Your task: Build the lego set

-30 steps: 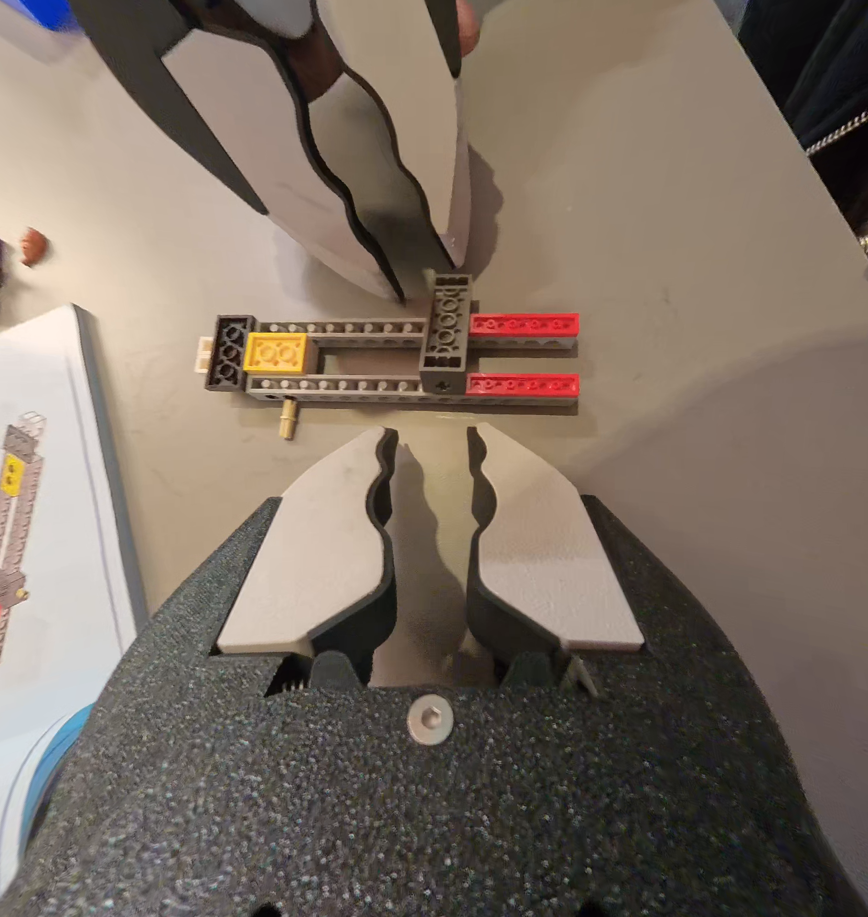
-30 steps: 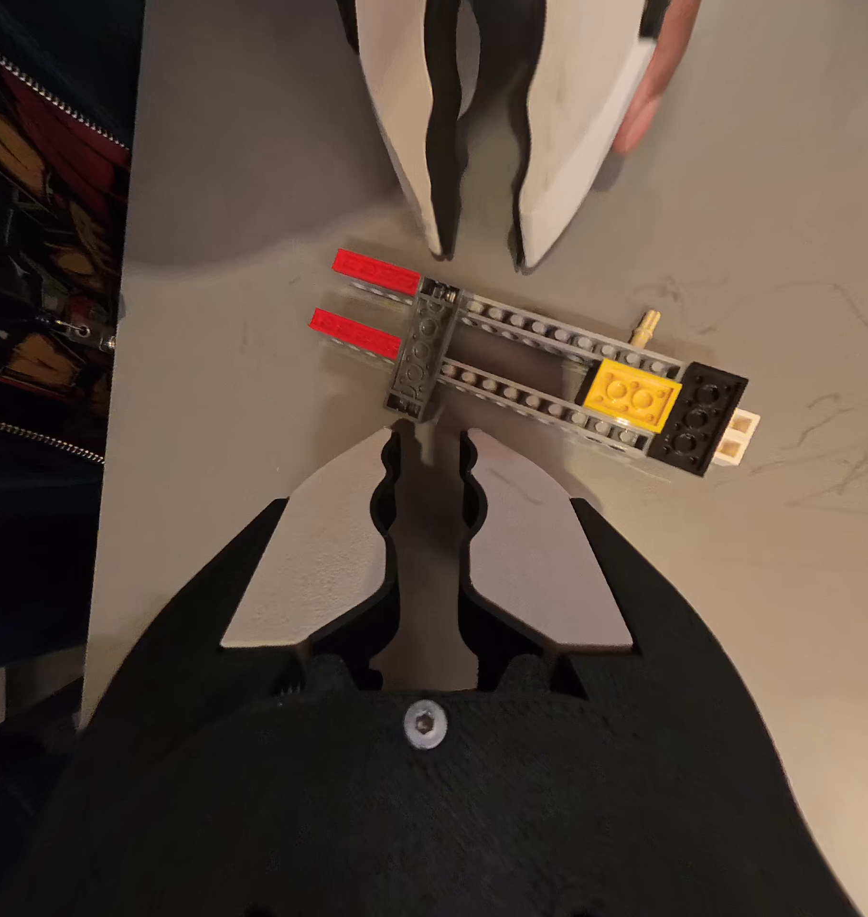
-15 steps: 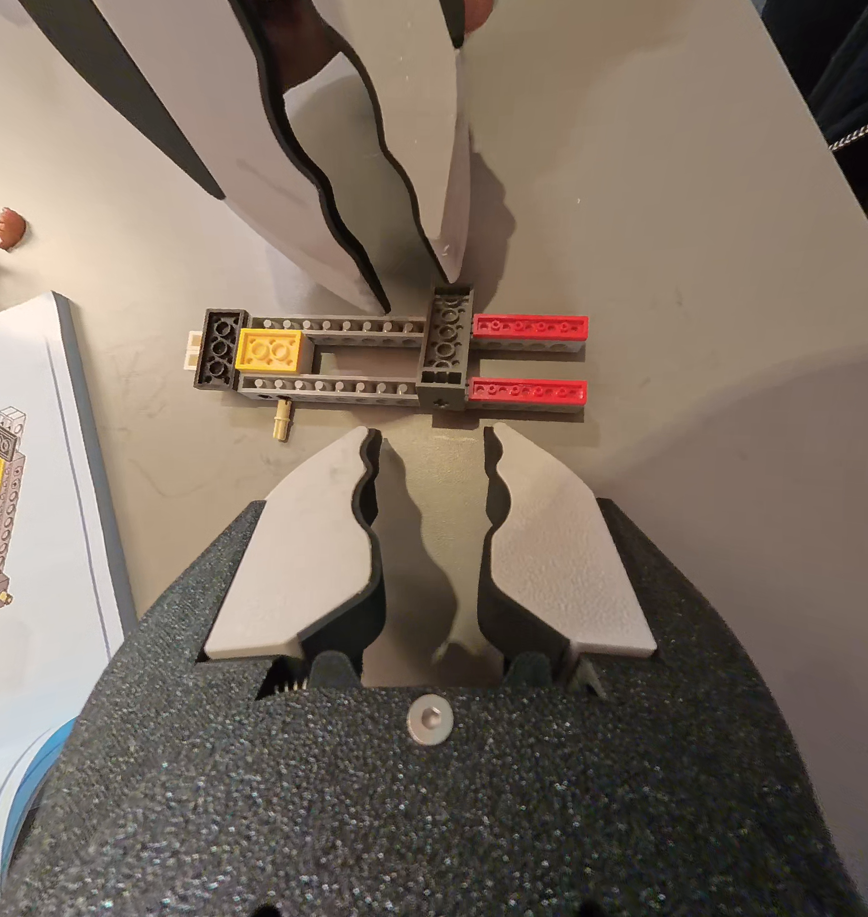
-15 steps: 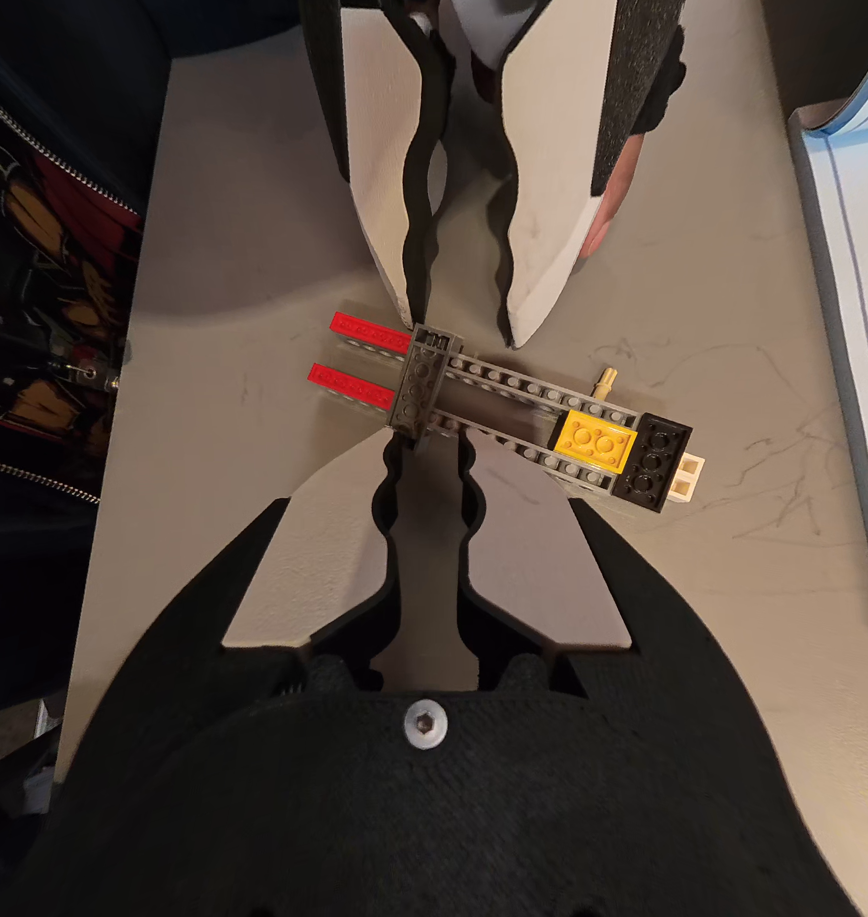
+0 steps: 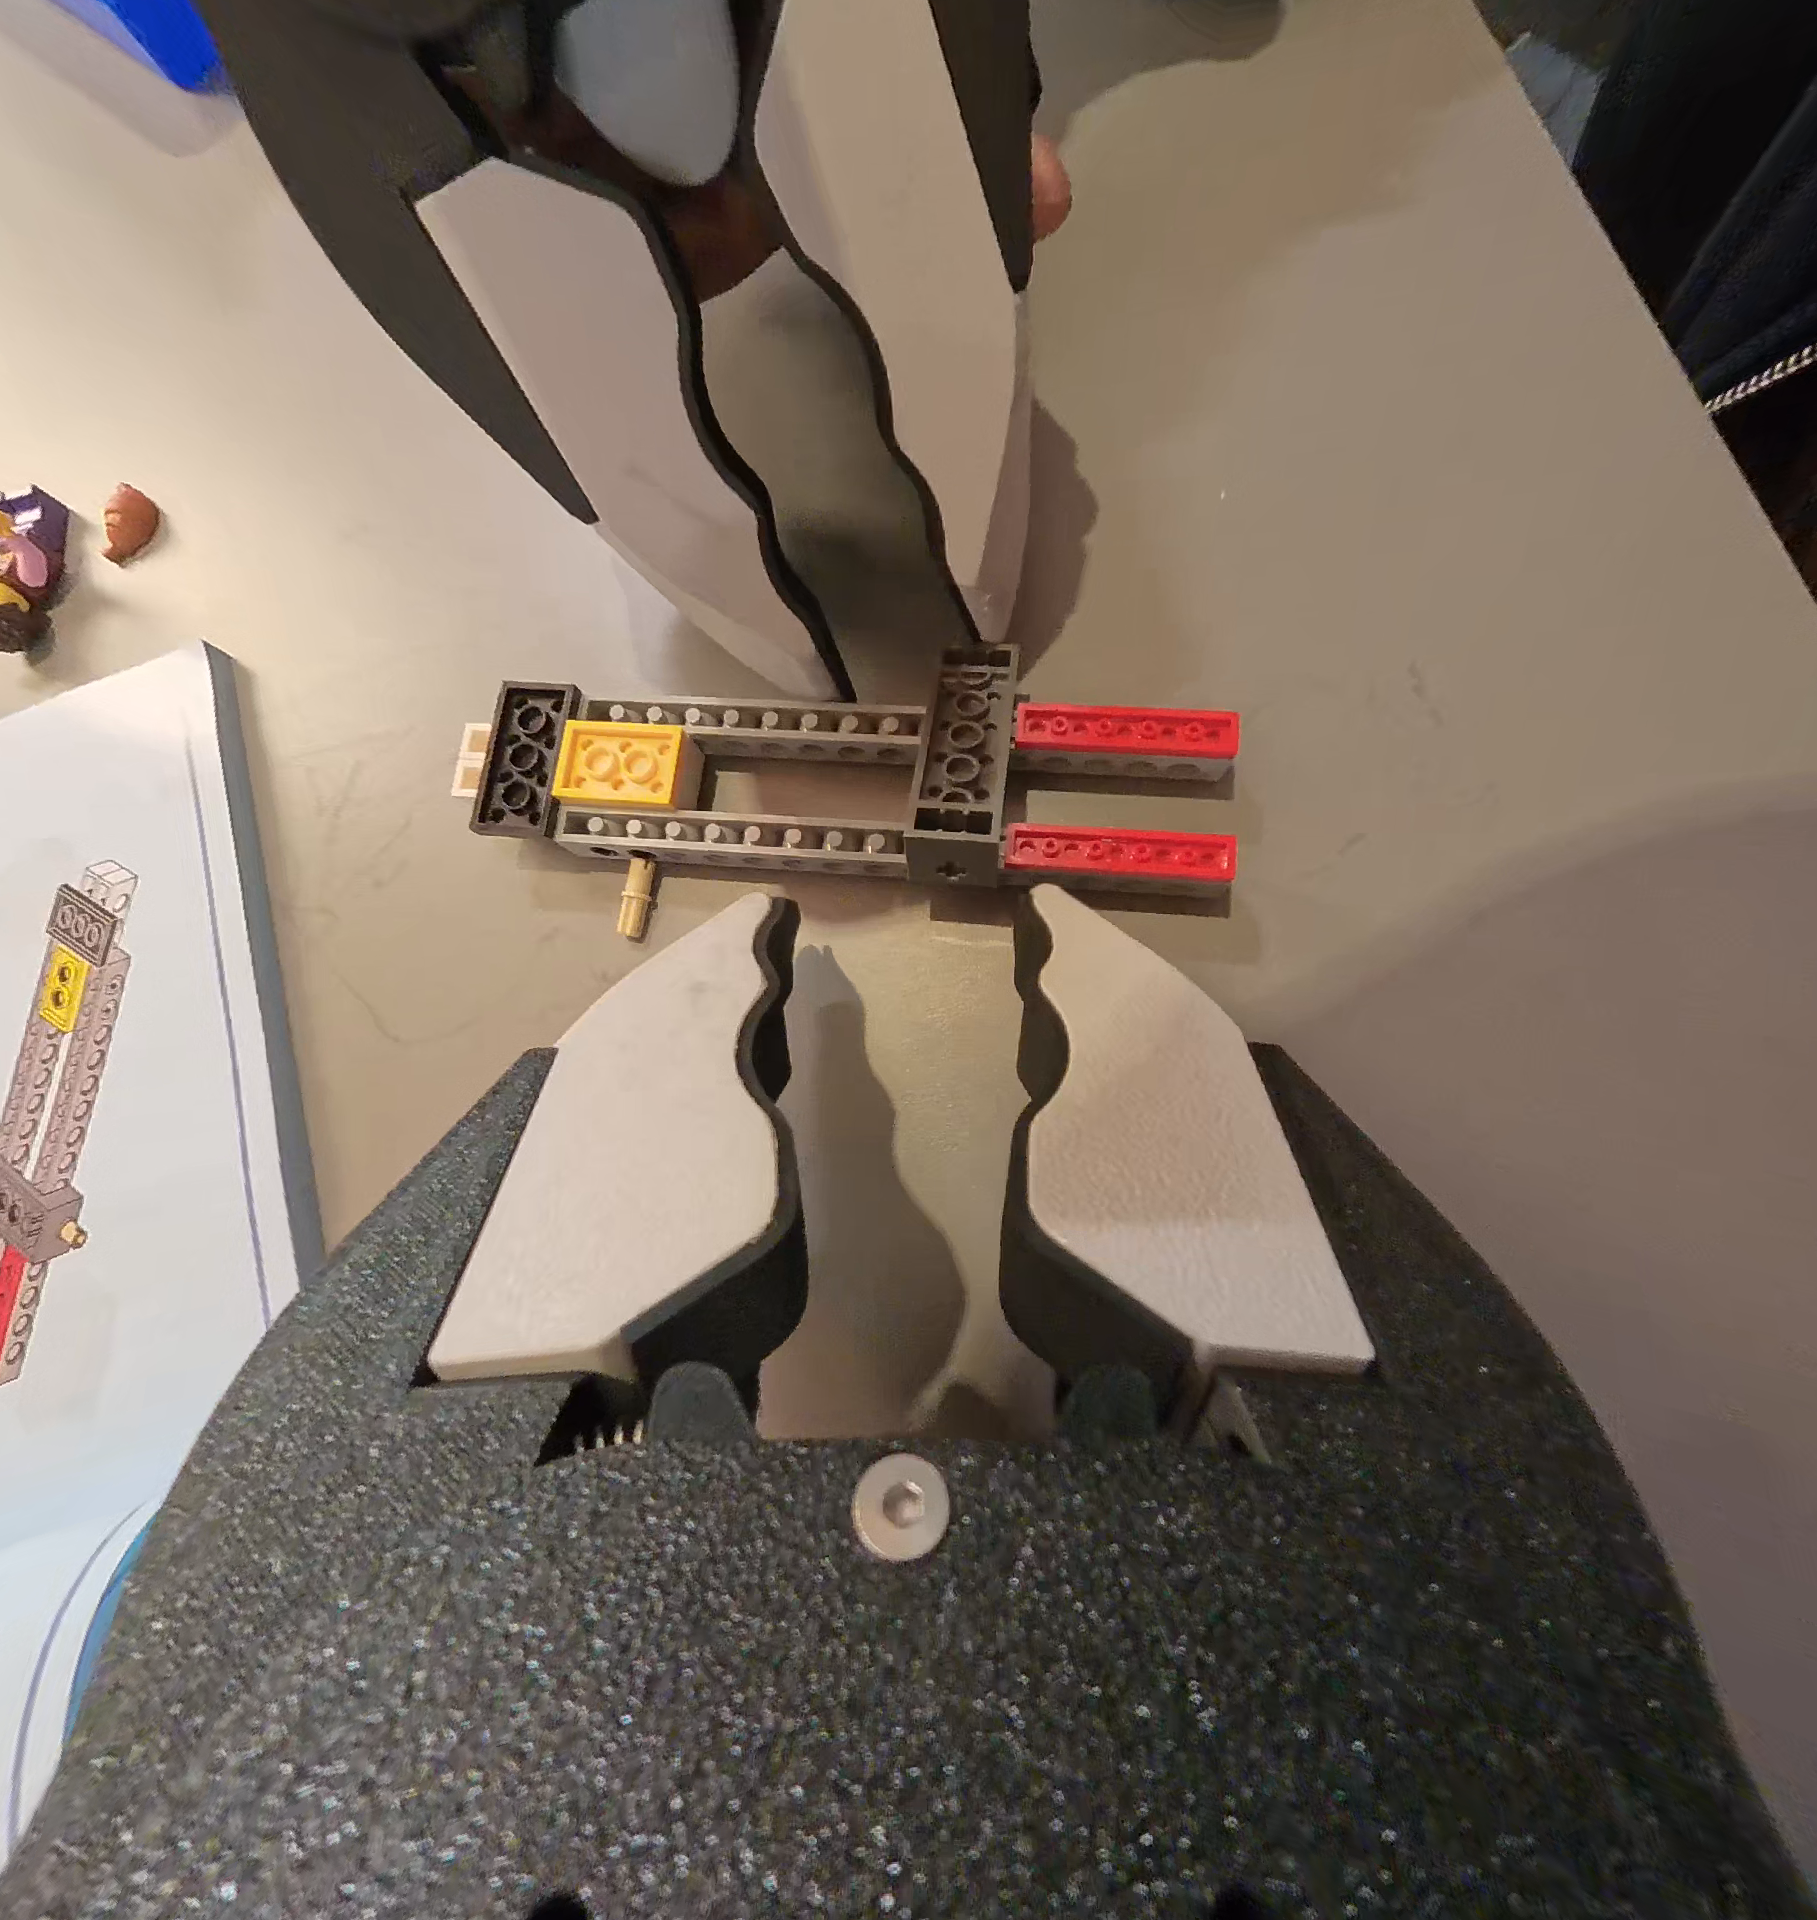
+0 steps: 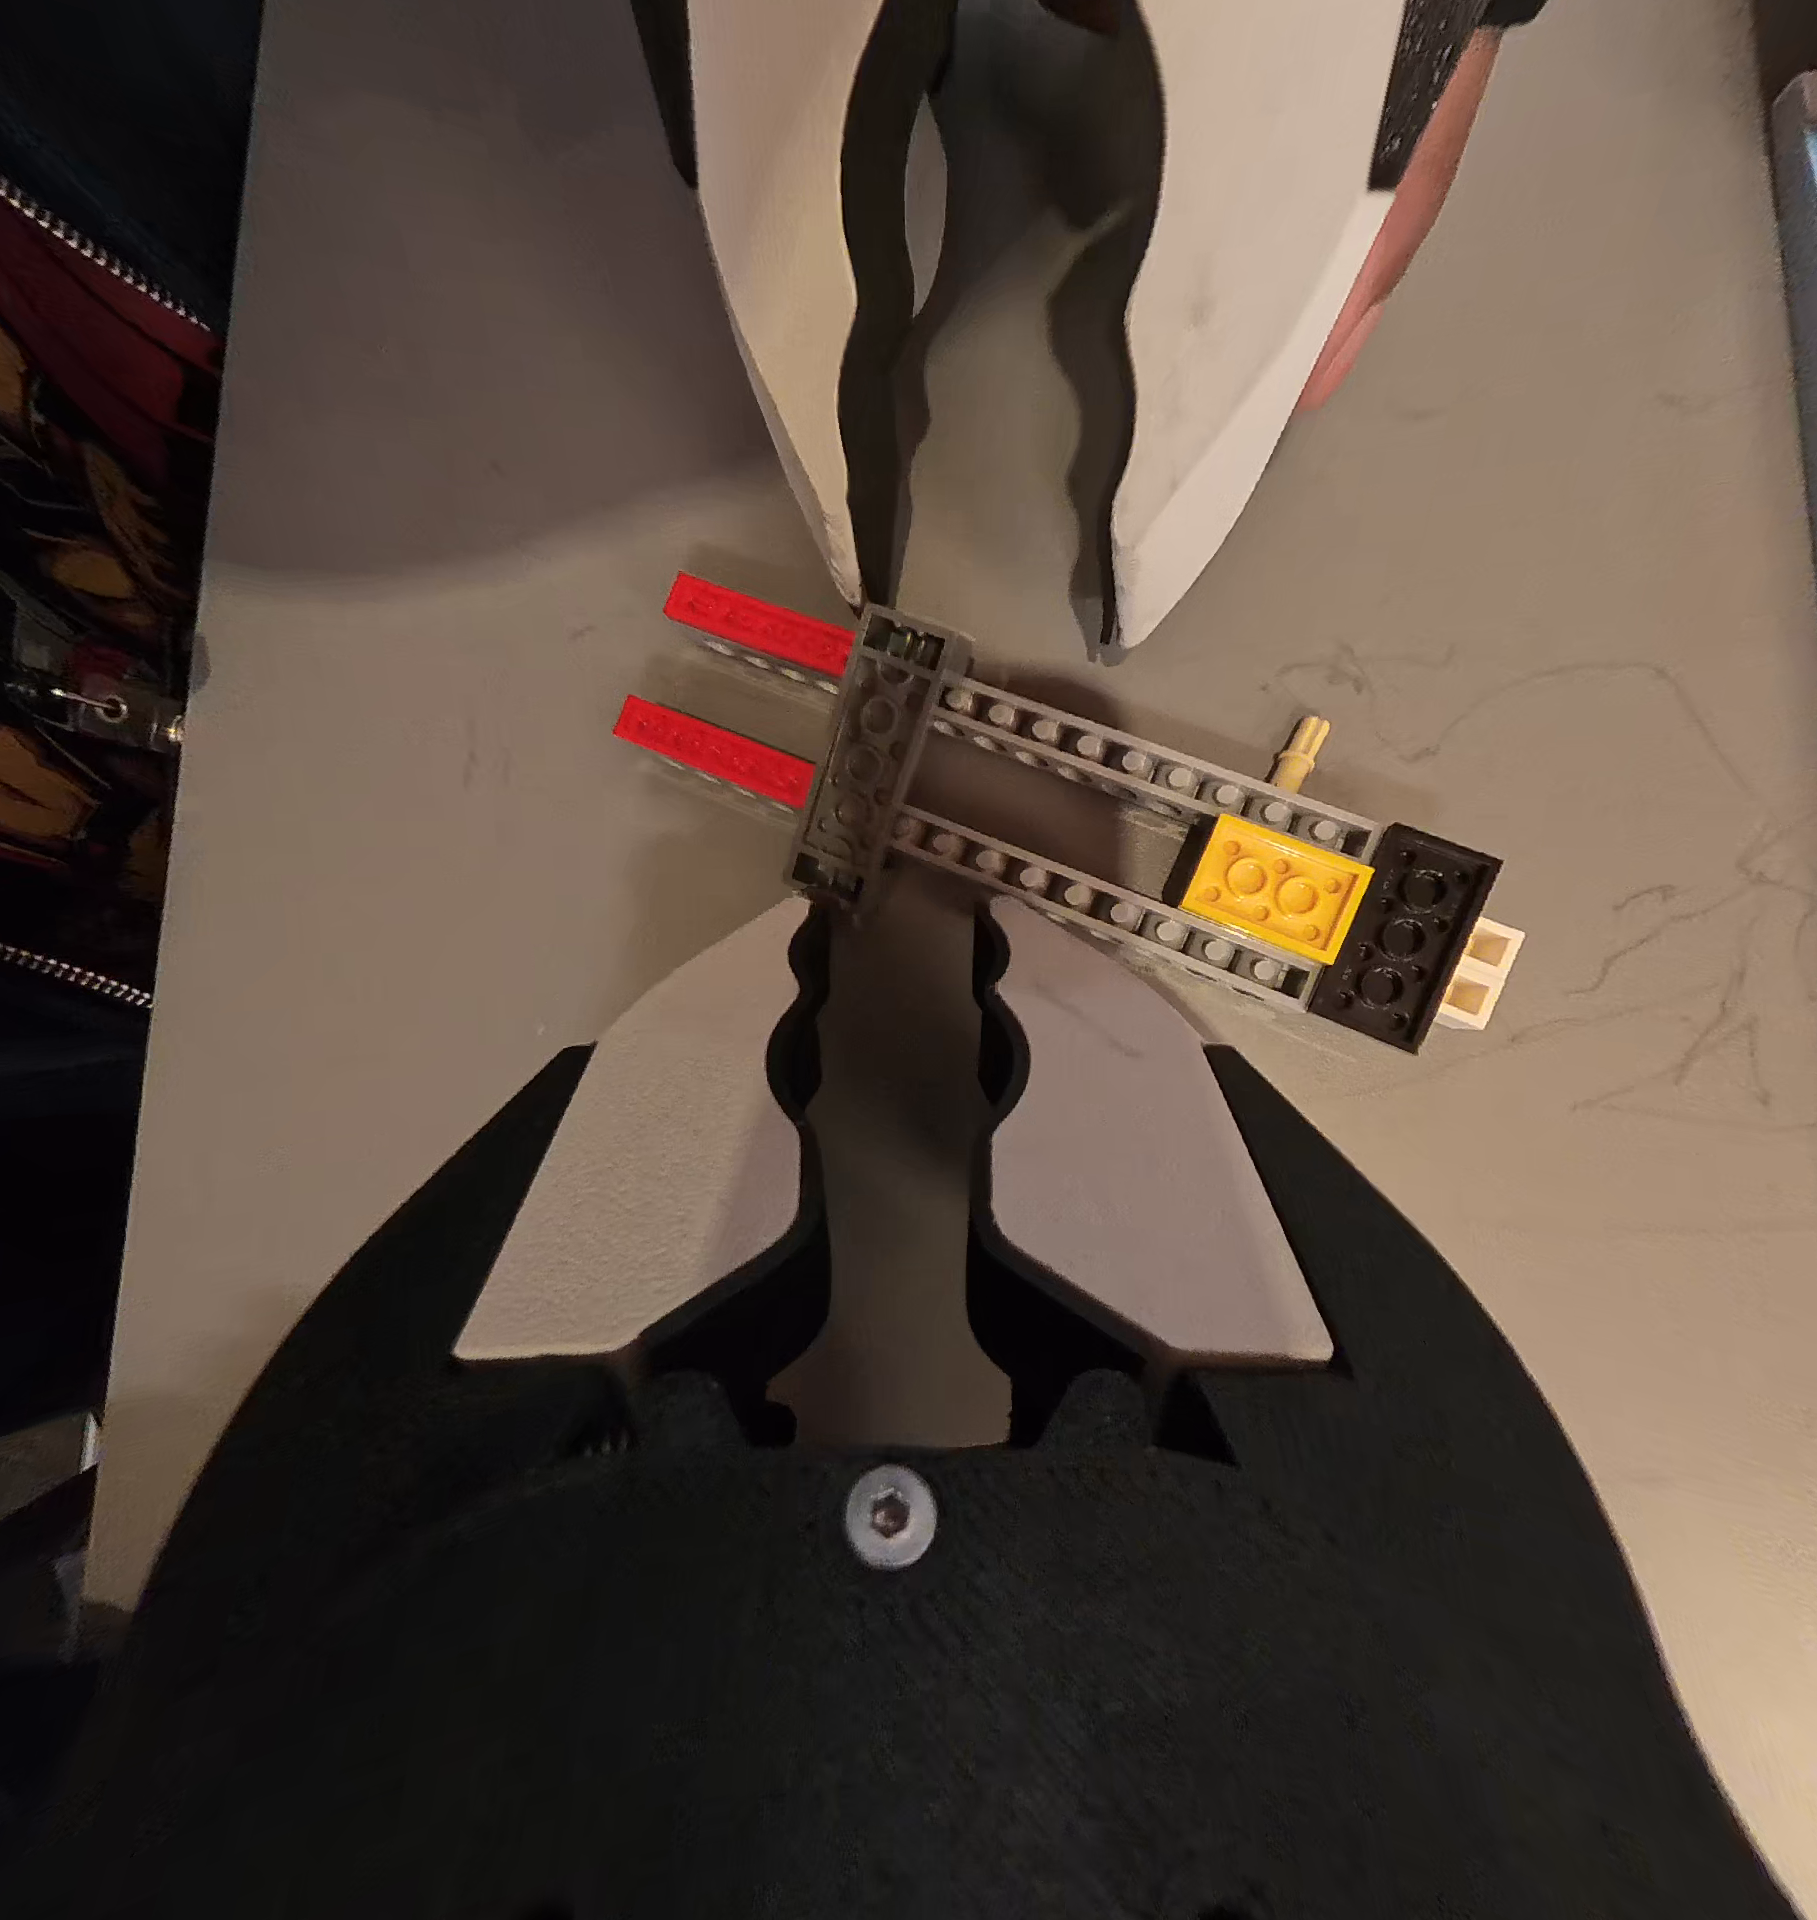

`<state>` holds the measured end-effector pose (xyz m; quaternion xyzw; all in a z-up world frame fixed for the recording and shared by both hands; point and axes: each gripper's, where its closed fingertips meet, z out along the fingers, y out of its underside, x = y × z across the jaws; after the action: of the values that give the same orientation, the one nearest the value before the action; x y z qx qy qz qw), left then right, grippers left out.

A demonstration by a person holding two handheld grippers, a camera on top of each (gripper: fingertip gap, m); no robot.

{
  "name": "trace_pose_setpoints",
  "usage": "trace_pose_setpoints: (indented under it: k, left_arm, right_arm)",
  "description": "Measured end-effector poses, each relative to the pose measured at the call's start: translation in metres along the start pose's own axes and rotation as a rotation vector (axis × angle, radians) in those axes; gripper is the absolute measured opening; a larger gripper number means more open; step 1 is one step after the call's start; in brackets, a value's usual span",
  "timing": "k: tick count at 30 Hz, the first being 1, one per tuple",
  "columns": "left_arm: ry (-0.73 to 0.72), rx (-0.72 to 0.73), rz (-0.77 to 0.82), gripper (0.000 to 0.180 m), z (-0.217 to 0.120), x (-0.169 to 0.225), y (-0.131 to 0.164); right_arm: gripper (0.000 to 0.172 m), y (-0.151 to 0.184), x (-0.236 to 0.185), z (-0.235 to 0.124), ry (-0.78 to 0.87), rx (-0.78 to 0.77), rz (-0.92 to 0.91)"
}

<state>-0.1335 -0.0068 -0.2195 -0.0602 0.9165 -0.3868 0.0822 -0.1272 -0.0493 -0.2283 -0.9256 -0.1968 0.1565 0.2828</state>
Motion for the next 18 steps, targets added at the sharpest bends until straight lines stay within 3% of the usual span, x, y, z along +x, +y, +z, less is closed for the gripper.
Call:
trace_pose_setpoints:
  k: [12,18]
  left_arm:
    - [-0.013,-0.014,-0.010,0.040,-0.003,-0.003,0.004]
    - [-0.023,0.102,-0.021,0.039,-0.016,-0.005,-0.015]
  right_arm:
    - [0.027,-0.011,0.004,-0.006,0.030,0.060,-0.010]
    - [0.027,0.005,0.006,-0.005,0.025,-0.010,0.019]
